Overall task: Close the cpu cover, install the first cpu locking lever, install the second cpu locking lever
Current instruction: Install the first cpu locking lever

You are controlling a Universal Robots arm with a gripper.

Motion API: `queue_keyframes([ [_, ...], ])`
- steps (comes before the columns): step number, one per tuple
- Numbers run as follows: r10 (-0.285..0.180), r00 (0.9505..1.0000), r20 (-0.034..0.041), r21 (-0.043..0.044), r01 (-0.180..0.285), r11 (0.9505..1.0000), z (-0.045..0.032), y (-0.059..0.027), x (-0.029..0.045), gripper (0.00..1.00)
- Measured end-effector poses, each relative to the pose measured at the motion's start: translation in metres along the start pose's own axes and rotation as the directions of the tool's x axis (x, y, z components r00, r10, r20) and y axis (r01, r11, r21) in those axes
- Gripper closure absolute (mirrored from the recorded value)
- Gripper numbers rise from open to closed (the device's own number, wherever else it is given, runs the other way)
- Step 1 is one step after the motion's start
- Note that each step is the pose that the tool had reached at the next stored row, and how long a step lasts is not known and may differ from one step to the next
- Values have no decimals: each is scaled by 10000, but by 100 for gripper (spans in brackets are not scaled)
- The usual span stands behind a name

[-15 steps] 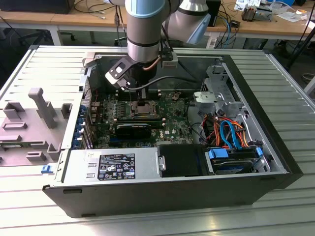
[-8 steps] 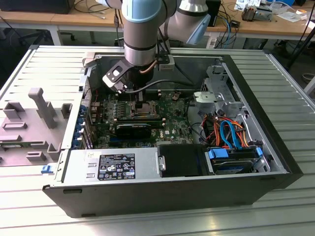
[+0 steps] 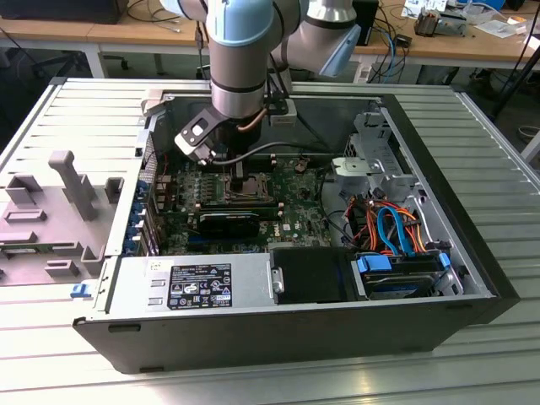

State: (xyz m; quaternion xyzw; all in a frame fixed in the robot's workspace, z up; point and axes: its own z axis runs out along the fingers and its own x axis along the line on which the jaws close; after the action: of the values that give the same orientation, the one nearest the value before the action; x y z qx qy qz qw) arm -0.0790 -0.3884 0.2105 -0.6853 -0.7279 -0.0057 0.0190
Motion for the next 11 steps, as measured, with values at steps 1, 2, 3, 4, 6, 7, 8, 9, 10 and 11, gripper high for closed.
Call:
queue_keyframes([
  [1, 0, 10000, 1, 0, 0, 10000, 4, 0, 0, 89],
  [2, 0, 10000, 4, -1, 0, 10000, 6, 0, 0, 89],
  [3, 0, 10000, 11, -1, 0, 10000, 10, 1, 0, 89],
  [4, 0, 10000, 20, 1, 0, 10000, 13, 0, 0, 89],
  [6, 4, 9999, 103, 5, -4, 10000, 20, 0, 0, 89],
  [7, 3, 9999, 150, 8, -3, 10000, 23, 1, 0, 89],
  [8, 3, 9999, 161, 10, -3, 10000, 24, 1, -1, 89],
  [9, 2, 9999, 163, 10, -2, 10000, 24, 1, -1, 89],
  [10, 2, 9999, 164, 10, -3, 10000, 24, 1, -1, 89],
  [11, 3, 9999, 163, 10, -3, 10000, 24, 0, -1, 89],
])
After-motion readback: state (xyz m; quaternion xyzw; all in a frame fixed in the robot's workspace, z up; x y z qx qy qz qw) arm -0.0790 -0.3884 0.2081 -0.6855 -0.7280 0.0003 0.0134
